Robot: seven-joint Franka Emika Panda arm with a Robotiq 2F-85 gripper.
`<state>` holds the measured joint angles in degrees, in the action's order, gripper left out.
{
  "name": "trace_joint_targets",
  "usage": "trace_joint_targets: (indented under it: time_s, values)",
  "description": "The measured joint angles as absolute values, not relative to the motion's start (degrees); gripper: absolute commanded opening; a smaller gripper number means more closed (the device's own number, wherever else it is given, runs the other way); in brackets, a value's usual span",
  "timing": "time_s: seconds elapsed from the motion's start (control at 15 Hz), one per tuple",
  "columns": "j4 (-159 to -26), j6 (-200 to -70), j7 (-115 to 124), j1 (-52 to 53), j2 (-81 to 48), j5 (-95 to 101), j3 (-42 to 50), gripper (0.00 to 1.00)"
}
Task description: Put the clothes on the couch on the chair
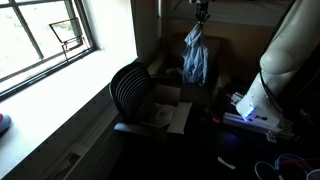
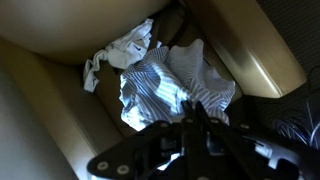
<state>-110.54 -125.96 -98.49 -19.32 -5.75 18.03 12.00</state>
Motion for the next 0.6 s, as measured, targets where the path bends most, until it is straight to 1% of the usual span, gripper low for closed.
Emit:
trace_joint_targets:
  time_s: [0.47, 0.53, 0.6]
  values:
    - [-125.3, -124.4, -115.3, -12.1, 18.2, 14.8, 12.2, 0.01]
    - [-127.0, -123.9, -118.4, -11.2, 21.4, 13.8, 13.0, 0.04]
    - [-128.0, -123.5, -119.0, -10.8, 23.5, 13.6, 13.5, 0.04]
